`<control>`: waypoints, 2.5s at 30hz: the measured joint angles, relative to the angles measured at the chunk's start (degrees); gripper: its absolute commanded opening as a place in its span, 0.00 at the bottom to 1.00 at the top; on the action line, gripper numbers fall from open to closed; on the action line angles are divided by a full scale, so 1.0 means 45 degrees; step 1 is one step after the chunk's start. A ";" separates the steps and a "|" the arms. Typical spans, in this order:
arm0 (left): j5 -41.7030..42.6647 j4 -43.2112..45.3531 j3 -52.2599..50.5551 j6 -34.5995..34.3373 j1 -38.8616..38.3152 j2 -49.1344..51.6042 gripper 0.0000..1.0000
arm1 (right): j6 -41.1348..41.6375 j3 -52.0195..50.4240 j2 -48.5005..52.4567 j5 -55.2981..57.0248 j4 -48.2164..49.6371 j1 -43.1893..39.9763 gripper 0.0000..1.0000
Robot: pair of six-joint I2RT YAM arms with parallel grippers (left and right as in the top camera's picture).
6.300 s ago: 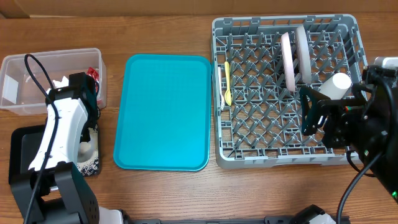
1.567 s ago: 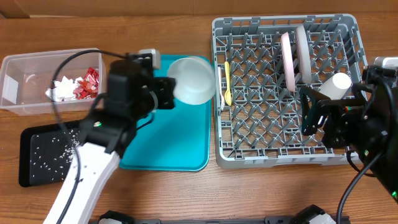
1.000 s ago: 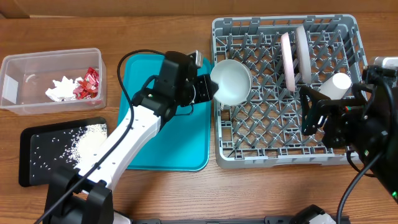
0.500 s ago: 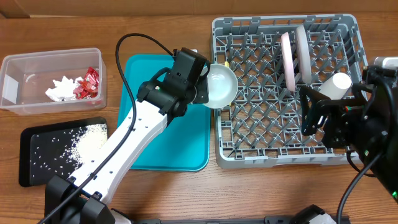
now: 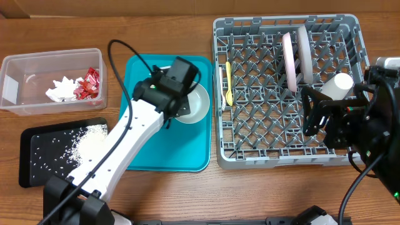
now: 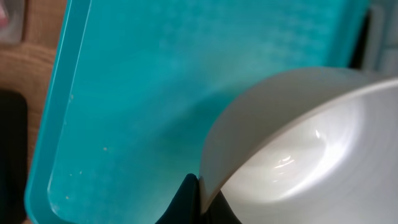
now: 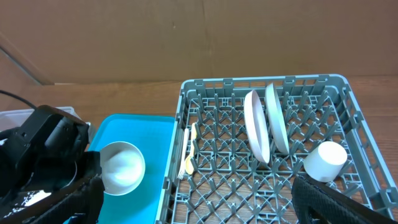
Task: Sort waste into correct bins and load items into the dishwasher rack
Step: 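Lower the bowl onto the teal tray and open the left gripper, then retract the left arm and reach the right gripper down to the bowl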
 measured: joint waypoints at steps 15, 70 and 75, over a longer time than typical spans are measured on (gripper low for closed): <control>0.2832 0.1054 -0.1656 0.1729 0.3803 0.1239 0.04 | -0.0005 0.0029 0.0491 -0.2293 -0.0432 0.0000 1.00; 0.0369 -0.8578 1.0637 0.3721 1.2604 -0.2229 1.00 | -0.0583 -0.0335 1.3168 -0.5644 0.3133 0.4279 0.72; 0.0369 -0.8573 1.0637 0.3721 1.2604 -0.2229 1.00 | -0.1098 -0.0335 1.4139 -0.5722 0.3235 0.5100 0.69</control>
